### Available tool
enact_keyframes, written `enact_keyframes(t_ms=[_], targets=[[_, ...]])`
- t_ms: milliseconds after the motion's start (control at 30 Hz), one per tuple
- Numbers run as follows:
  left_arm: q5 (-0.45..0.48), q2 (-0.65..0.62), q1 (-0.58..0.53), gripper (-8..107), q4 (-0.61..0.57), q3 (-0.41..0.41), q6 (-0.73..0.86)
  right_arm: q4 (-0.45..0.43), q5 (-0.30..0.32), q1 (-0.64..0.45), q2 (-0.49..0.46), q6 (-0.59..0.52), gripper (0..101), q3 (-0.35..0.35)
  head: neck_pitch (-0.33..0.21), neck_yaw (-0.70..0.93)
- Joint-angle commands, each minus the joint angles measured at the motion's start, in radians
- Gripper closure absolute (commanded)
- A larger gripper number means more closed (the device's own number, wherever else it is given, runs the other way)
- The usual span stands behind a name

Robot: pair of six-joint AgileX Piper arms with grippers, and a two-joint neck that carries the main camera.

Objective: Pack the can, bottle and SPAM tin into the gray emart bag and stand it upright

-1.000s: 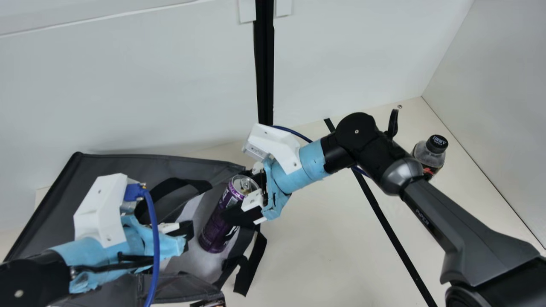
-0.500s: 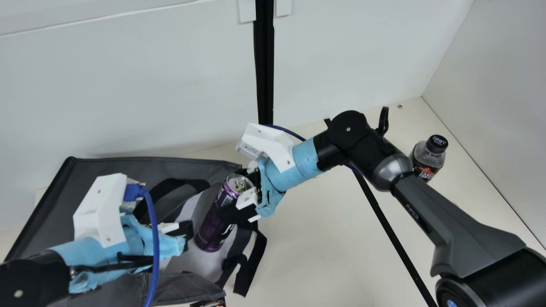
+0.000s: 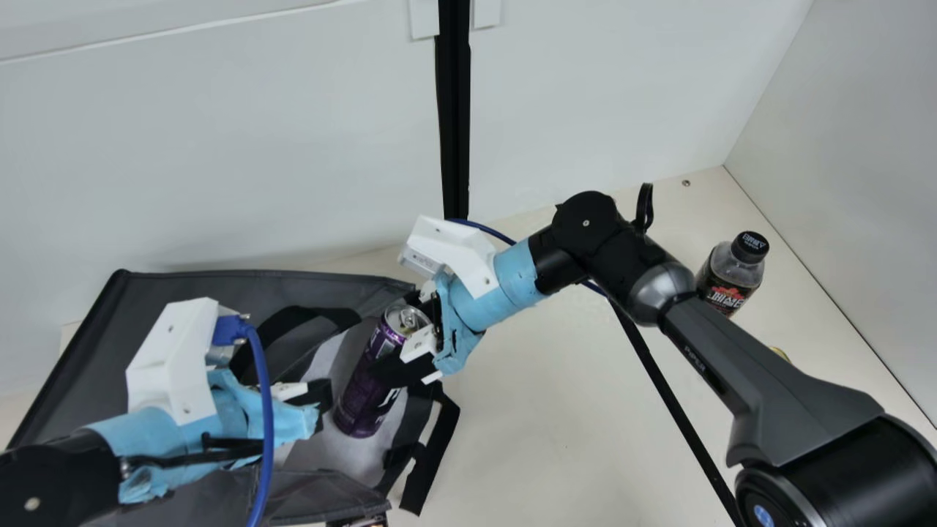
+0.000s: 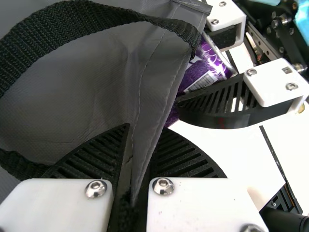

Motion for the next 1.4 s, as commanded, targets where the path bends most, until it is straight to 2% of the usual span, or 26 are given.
enact_keyframes(t_ms=[0, 367, 800, 1333, 1367], targets=[[0.0, 0.0, 0.0, 107, 0.0, 0.0, 0.0, 0.003, -0.006, 0.006, 0.004, -0.001, 101, 0.003, -0.021, -0.001], [0.0, 0.0, 0.0, 107, 0.0, 0.0, 0.0, 0.025, -0.037, 0.05, 0.027, 0.006, 101, -0.001, -0.021, -0.001], [0.0, 0.0, 0.0, 107, 0.0, 0.0, 0.0, 0.054, -0.081, 0.082, 0.071, 0.038, 101, -0.041, -0.021, -0.001], [0.0, 0.0, 0.0, 107, 0.0, 0.0, 0.0, 0.03, -0.127, 0.137, 0.107, 0.048, 101, -0.058, -0.021, -0.001], [0.0, 0.0, 0.0, 107, 0.0, 0.0, 0.0, 0.029, -0.128, 0.139, 0.109, 0.048, 98, -0.06, -0.021, -0.001]])
